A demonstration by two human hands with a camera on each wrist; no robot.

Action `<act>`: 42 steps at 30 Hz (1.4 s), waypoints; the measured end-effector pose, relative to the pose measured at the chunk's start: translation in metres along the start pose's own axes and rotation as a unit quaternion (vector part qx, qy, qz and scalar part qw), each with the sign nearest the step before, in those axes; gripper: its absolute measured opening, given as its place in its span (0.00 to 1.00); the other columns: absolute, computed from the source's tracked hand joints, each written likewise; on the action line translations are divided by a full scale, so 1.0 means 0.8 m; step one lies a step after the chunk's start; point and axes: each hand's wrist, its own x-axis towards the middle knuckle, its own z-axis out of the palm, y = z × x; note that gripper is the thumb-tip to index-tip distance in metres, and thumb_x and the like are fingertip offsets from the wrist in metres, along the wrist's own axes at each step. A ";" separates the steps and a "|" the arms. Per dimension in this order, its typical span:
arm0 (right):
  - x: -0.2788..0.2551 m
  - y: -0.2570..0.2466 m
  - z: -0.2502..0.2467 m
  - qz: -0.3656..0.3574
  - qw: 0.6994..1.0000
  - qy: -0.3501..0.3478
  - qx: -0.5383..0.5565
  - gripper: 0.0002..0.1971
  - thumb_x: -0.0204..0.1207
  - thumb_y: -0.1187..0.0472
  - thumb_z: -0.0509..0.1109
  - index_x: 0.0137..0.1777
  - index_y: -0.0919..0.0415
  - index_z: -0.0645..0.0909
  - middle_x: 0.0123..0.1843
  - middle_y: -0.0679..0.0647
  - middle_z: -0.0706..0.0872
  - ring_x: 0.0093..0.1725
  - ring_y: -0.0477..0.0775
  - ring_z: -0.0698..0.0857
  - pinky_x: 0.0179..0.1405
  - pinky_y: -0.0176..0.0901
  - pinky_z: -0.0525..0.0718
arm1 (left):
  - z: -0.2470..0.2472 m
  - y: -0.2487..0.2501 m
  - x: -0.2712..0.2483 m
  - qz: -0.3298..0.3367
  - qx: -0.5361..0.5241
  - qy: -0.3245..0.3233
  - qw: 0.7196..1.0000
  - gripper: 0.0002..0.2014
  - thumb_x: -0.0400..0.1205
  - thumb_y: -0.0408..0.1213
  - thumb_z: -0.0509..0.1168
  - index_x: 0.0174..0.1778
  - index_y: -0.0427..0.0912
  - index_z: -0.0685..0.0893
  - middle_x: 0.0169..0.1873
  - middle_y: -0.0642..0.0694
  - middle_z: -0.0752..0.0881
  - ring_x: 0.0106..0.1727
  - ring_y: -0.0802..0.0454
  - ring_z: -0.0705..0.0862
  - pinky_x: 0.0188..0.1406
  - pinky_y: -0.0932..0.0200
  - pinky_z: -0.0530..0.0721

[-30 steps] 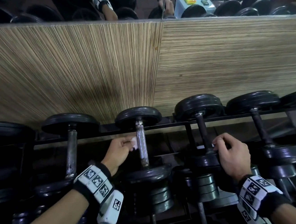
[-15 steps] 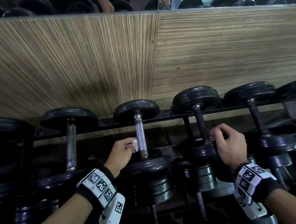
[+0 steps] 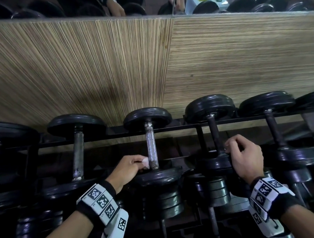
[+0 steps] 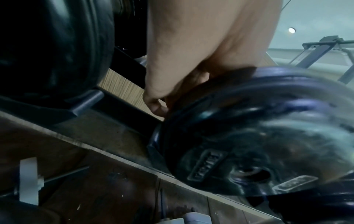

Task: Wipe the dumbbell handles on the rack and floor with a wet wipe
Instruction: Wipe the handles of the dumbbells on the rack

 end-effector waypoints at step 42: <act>-0.001 -0.002 0.001 0.018 1.000 0.005 -0.018 0.13 0.79 0.60 0.64 0.34 0.49 0.82 0.31 0.46 0.87 0.36 0.52 0.86 0.42 0.55 0.85 | -0.019 0.033 0.049 0.011 0.009 0.029 0.999 0.07 0.85 0.25 0.63 0.49 0.25 0.86 0.44 0.50 0.90 0.45 0.67 0.86 0.50 0.73 0.75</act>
